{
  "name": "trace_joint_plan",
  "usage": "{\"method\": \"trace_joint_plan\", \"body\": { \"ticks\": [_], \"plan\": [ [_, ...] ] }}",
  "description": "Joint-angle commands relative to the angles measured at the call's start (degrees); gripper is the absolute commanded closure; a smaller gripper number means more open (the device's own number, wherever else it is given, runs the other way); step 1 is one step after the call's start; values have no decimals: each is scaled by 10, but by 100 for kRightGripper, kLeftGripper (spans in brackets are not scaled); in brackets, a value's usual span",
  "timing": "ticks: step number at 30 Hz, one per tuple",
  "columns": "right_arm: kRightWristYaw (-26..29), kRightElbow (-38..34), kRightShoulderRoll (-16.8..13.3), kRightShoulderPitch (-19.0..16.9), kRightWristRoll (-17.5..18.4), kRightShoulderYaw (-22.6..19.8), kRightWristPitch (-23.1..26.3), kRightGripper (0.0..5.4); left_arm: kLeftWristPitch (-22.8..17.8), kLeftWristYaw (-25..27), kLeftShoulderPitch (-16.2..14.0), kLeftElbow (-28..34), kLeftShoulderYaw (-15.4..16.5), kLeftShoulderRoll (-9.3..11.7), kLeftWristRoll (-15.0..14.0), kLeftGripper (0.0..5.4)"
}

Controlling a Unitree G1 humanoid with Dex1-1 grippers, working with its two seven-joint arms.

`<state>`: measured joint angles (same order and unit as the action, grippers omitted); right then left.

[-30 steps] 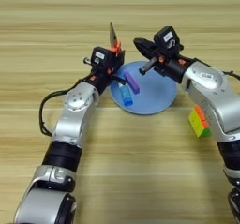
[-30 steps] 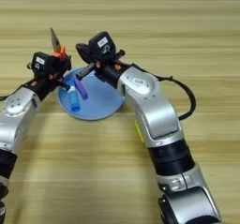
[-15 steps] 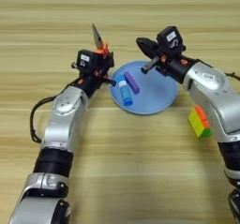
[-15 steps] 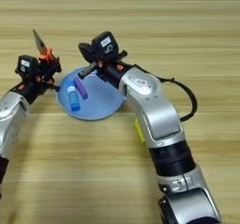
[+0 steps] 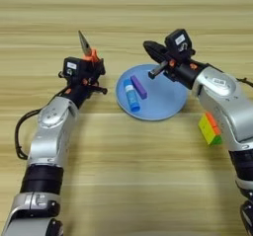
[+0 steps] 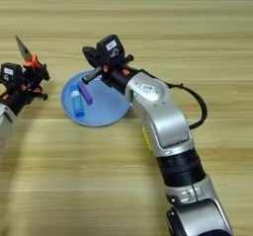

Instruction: Move the objects on the table

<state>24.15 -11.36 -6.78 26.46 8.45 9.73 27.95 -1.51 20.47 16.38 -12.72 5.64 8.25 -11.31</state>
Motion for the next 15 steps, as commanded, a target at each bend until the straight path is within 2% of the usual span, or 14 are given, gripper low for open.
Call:
{"method": "trace_joint_plan", "body": {
  "ticks": [1,3,8,11,15],
  "plan": [
    [-3,4,2,-4,2,2,-4,540,13,-19,-2,5,2,22,27,466],
    [-3,7,3,-4,2,2,-5,540,28,-37,-1,-7,-3,31,55,466],
    [-4,9,4,-5,2,2,-6,540,45,-45,5,-34,-5,38,69,466],
    [-5,8,4,-6,2,1,-6,540,57,-66,8,-51,-8,48,99,466],
    [-6,8,5,-8,2,1,-6,540,69,-77,10,-70,-15,56,116,466]
  ]
}}
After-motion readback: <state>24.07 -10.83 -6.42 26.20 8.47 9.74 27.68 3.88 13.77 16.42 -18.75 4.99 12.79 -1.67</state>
